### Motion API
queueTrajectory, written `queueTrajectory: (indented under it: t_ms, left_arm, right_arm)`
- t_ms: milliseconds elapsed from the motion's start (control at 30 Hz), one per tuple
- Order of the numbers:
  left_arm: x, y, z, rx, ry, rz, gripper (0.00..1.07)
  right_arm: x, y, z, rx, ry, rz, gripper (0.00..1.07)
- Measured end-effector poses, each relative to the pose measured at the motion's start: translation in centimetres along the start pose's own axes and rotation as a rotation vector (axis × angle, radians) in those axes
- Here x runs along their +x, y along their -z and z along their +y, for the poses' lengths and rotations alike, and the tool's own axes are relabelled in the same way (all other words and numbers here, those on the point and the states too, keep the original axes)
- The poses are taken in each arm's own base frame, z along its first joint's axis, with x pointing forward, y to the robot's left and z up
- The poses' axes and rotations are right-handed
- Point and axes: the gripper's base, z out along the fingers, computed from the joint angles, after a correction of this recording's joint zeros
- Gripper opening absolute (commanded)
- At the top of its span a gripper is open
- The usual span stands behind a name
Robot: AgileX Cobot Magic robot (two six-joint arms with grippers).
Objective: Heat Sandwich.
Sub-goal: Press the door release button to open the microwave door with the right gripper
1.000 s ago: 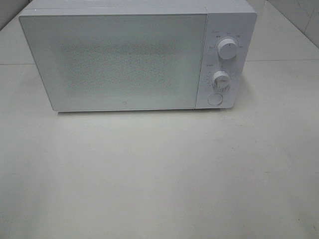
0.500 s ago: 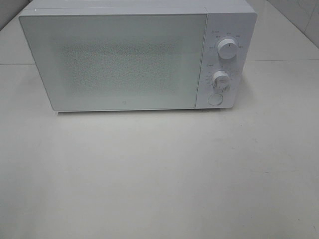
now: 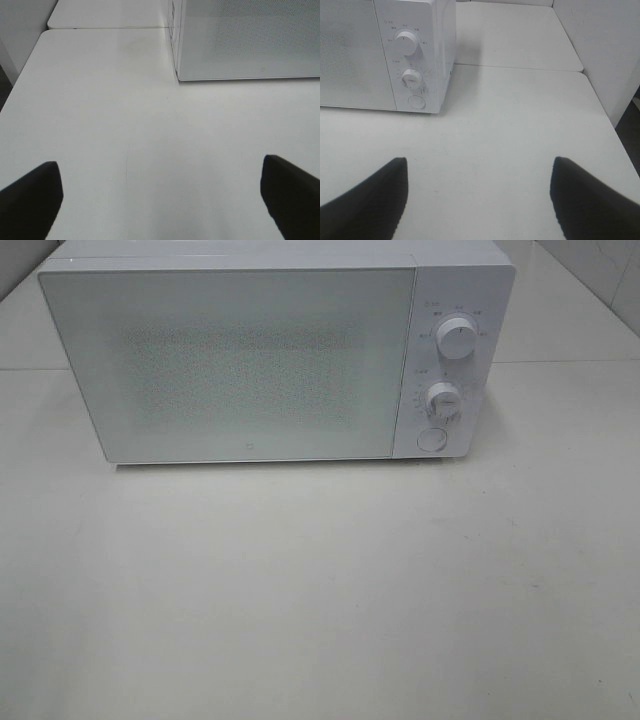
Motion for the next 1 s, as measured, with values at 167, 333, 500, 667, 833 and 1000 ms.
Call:
queueTrajectory:
  t_ms: [167, 333, 500, 667, 833, 1000]
  left_arm:
    - [0.0, 0.0, 0.0, 0.000, 0.000, 0.000, 1.01]
    - [0.0, 0.0, 0.0, 0.000, 0.000, 0.000, 1.01]
    - [0.0, 0.0, 0.0, 0.000, 0.000, 0.000, 1.01]
    - [0.0, 0.0, 0.0, 0.000, 0.000, 0.000, 1.01]
    - [0.0, 0.0, 0.0, -0.001, 0.000, 0.000, 1.01]
    - [0.0, 0.0, 0.0, -0.001, 0.000, 0.000, 1.01]
  right_arm:
    - [0.1, 0.0, 0.0, 0.001, -0.002, 0.006, 0.76]
    - [0.1, 0.0, 0.0, 0.000, -0.002, 0.013, 0.76]
    - [0.8, 0.0, 0.0, 0.003, -0.003, 0.088, 0.76]
    - [1.6, -0.3, 0.0, 0.006, -0.001, 0.156, 0.76]
    - [1.7, -0.3, 0.0, 0.007, -0.001, 0.163, 0.76]
    - [1.7, -0.3, 0.0, 0.007, -0.001, 0.163, 0.76]
